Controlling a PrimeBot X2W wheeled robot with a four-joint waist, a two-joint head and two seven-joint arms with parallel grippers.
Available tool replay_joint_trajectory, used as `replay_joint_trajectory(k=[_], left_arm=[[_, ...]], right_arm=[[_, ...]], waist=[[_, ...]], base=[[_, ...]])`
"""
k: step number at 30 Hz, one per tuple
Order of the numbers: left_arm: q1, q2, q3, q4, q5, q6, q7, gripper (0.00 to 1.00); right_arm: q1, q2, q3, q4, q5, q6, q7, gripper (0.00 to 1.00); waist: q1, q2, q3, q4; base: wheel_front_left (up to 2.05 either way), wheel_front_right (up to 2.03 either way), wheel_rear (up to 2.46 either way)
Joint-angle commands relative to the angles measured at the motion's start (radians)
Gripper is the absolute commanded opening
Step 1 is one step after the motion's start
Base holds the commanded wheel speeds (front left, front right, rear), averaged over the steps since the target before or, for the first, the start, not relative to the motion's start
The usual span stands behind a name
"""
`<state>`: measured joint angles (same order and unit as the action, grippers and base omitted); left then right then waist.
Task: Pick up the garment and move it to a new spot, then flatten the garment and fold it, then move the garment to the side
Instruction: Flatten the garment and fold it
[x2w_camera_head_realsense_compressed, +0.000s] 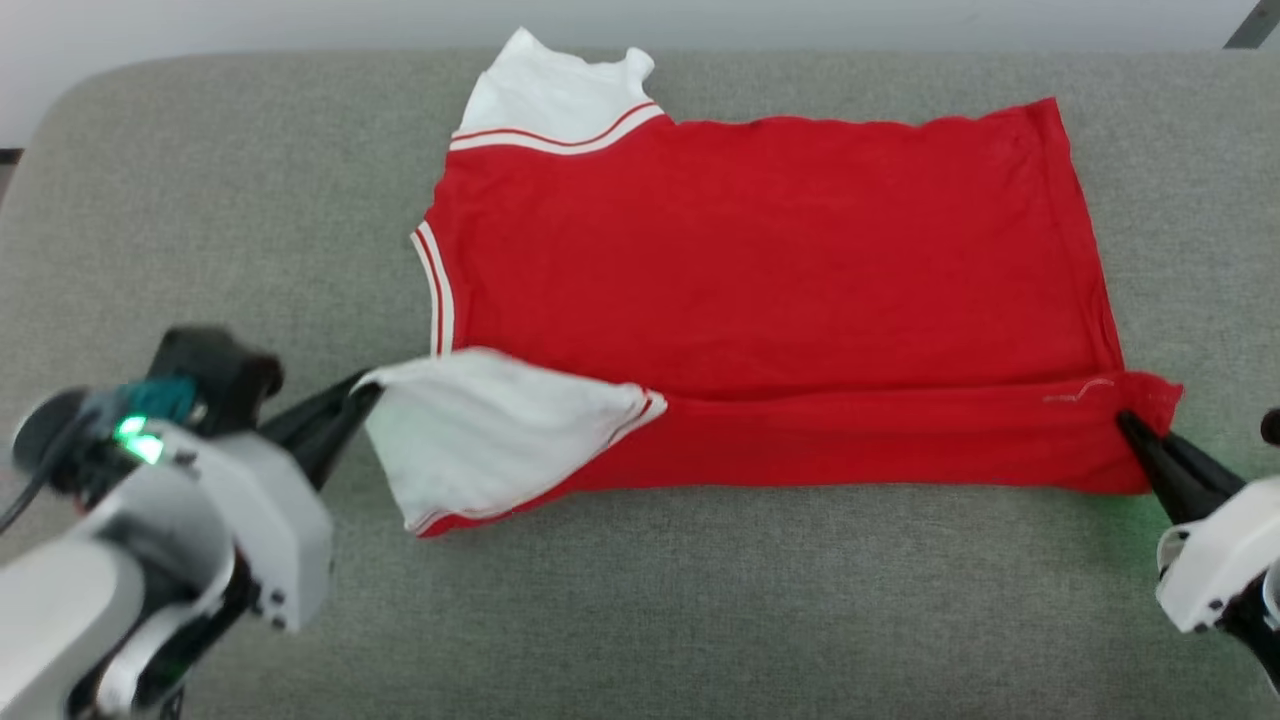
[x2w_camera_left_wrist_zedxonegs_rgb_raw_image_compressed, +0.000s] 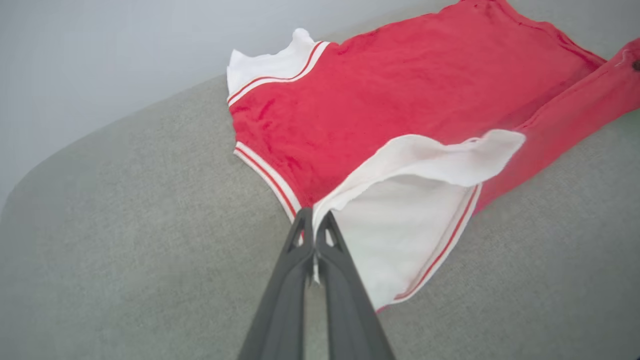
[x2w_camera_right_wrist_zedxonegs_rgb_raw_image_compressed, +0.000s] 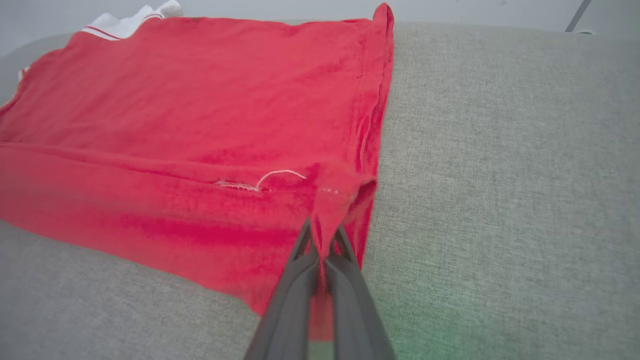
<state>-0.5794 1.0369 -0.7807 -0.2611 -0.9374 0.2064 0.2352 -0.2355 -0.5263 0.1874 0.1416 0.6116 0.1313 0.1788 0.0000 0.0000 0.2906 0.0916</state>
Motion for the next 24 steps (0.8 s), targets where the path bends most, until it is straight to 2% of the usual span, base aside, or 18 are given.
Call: replay_joint_trajectory(k=[1, 7, 12, 16, 21, 24], left_arm=[[-0.03, -0.02, -0.007, 0.026, 0.015, -0.022, 0.009, 0.0], [-0.18, -0.156, -0.048, 0.262, 0.029, -0.157, 0.051, 0.0], [-0.239, -0.247, -0.076, 0.446, 0.001, -0.235, 0.079, 0.0], [-0.258, -0.302, -0.094, 0.555, -0.024, -0.274, 0.099, 0.0], [-0.271, -0.347, -0.108, 0.651, -0.058, -0.302, 0.123, 0.01], [-0.275, -0.367, -0.116, 0.697, -0.072, -0.313, 0.131, 0.12]], right_arm=[[-0.019, 0.008, -0.002, 0.009, -0.008, -0.001, 0.01, 0.0], [-0.104, 0.029, 0.004, 0.063, -0.046, -0.001, 0.063, 0.0], [-0.151, 0.04, 0.019, 0.107, -0.058, -0.001, 0.118, 0.0], [-0.172, 0.043, 0.029, 0.131, -0.052, -0.001, 0.16, 0.0], [-0.194, 0.05, 0.039, 0.148, -0.05, -0.001, 0.2, 0.0], [-0.205, 0.052, 0.046, 0.161, -0.047, -0.001, 0.228, 0.0]], waist=[[0.0, 0.0, 0.012, -0.001], [0.0, 0.0, 0.039, 0.003], [0.0, 0.0, 0.058, 0.003], [0.0, 0.0, 0.069, 0.004], [0.0, 0.0, 0.076, 0.005], [0.0, 0.0, 0.078, 0.005]], base=[[0.0, 0.0, 0.0], [0.0, 0.0, 0.0], [0.0, 0.0, 0.0], [0.0, 0.0, 0.0], [0.0, 0.0, 0.0], [0.0, 0.0, 0.0]])
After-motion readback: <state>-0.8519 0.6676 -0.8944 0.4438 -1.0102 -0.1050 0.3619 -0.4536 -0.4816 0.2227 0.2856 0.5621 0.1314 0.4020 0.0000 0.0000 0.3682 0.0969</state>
